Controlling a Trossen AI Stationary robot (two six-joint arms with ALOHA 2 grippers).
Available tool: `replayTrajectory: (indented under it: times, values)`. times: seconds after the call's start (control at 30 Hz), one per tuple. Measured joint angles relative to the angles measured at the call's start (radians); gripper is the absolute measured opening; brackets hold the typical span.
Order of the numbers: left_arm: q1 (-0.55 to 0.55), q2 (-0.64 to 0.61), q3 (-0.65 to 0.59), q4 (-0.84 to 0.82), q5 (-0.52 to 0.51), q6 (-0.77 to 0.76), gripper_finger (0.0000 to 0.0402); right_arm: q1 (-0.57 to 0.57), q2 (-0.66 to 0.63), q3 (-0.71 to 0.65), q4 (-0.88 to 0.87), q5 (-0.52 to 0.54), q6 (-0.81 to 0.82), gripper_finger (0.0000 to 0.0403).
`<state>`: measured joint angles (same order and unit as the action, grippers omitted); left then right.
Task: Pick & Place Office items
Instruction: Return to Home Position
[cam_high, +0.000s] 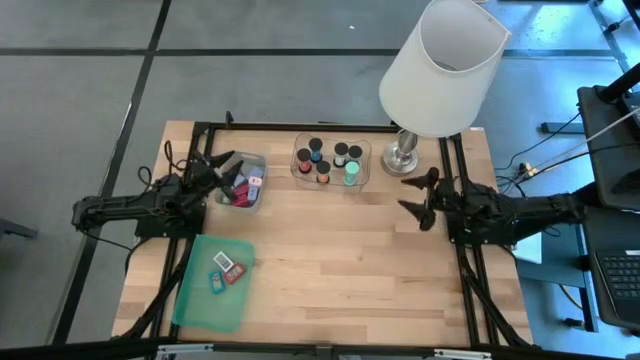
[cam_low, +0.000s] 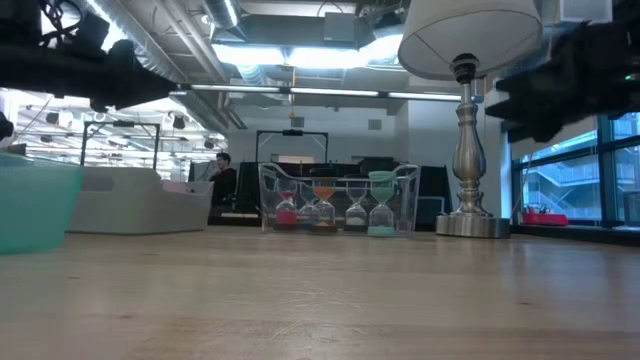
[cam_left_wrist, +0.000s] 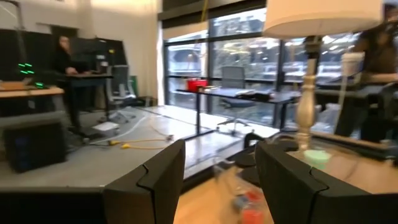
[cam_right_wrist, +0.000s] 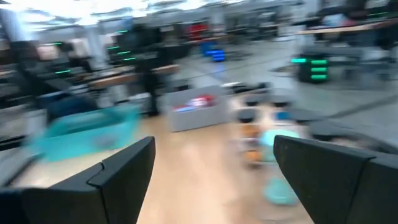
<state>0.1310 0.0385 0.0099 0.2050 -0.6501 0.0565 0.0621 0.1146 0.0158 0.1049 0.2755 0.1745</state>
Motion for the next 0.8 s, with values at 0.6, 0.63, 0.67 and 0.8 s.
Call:
replayTrajectory:
  times: [0.6,0.63,0.67,0.8]
  values:
    - [0.000,0.015,0.000,-0.006,-0.038,0.036,0.0190,-0.057,0.001,0.000,-0.005,0.437,-0.041,0.0329]
    - [0.000,0.015,0.000,-0.006,-0.038,0.036,0.0191,-0.057,0.001,0.000,-0.006,0.435,-0.041,0.0329]
    - [0.000,0.015,0.000,-0.006,-0.038,0.036,0.0191,-0.057,0.001,0.000,-0.005,0.435,-0.041,0.0329]
    - [0.000,0.015,0.000,-0.006,-0.038,0.036,0.0190,-0.057,0.001,0.000,-0.005,0.435,-0.041,0.0329]
